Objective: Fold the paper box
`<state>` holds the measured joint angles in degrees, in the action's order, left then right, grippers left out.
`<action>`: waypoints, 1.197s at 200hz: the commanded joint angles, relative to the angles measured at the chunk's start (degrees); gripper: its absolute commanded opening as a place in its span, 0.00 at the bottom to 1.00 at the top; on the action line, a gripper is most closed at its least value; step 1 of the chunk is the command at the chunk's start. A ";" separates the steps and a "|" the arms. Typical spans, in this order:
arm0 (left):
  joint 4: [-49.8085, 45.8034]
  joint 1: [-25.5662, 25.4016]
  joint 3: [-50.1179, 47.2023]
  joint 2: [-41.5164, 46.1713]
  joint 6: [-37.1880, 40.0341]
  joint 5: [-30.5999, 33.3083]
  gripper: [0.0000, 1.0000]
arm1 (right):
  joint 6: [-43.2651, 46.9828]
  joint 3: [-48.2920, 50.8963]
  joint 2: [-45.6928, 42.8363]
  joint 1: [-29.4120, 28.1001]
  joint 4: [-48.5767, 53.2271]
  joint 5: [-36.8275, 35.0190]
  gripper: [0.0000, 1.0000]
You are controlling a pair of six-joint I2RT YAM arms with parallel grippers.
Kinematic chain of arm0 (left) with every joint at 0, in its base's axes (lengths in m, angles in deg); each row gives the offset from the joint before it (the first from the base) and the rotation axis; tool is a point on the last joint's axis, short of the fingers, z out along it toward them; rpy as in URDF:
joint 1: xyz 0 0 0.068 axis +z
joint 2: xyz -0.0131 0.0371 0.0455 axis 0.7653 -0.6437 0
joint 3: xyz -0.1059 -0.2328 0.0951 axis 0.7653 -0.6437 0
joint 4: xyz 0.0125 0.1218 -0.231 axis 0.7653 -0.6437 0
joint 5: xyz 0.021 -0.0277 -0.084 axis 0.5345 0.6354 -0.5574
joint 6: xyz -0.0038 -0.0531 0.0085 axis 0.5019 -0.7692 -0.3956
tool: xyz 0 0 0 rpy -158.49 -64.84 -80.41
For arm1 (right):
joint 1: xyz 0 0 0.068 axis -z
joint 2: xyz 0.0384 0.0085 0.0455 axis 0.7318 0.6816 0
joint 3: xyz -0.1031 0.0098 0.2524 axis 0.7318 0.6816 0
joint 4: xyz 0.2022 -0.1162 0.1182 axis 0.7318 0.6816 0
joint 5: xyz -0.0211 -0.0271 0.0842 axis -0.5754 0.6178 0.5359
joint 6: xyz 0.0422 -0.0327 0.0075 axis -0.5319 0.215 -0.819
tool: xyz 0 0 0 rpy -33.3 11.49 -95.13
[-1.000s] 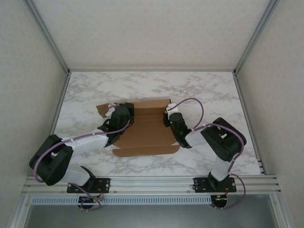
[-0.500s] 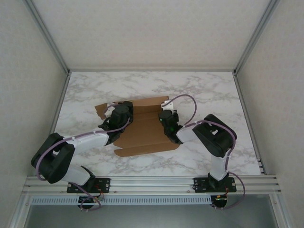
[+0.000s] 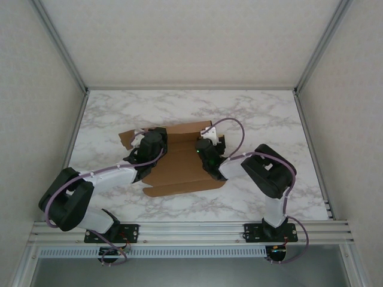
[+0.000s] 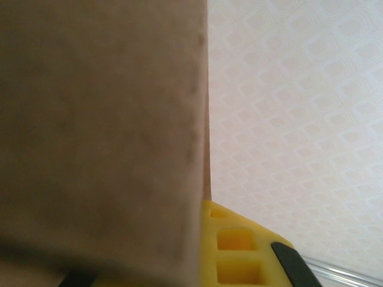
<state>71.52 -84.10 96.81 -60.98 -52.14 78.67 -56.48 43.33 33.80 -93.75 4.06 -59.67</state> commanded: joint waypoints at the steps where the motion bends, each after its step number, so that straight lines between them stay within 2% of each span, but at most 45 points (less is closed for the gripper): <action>1: -17.11 -1.07 -3.27 -2.73 -0.65 -5.75 0.00 | 7.06 6.31 -5.68 0.86 -4.16 10.28 0.82; 20: -17.29 -1.07 -3.02 -3.03 -0.71 -5.56 0.00 | 9.29 11.45 -12.30 2.32 -6.39 18.95 0.83; 39: -17.20 -1.07 -2.77 -3.38 -0.71 -5.74 0.00 | 10.96 15.61 -18.95 3.70 -6.88 24.60 0.82; 69: -17.03 -1.07 -1.98 -4.09 0.18 -6.44 0.00 | 8.99 21.07 -27.93 10.88 -4.77 30.53 0.82; 85: -17.42 -1.15 -1.74 -4.38 0.61 -6.71 0.00 | 6.41 22.61 -31.91 15.28 -3.26 35.25 0.78; 121: -17.53 -1.16 -2.14 -4.28 0.95 -6.71 0.00 | 9.44 19.46 -30.99 17.53 2.85 44.70 0.68; 183: -18.51 -1.16 -1.72 -4.15 1.53 -6.67 0.00 | 8.34 14.31 -23.92 16.59 1.52 46.25 0.63; 224: -18.40 -1.23 -1.52 -4.79 1.83 -7.02 0.00 | 8.87 9.94 -16.41 13.88 0.51 40.13 0.60; 239: -18.52 -1.24 -1.31 -5.03 1.90 -7.10 0.00 | 8.78 7.58 -13.76 12.75 1.27 37.18 0.56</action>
<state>70.08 -84.23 98.19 -61.61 -51.44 77.64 -48.04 54.85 16.77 -79.35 5.97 -17.40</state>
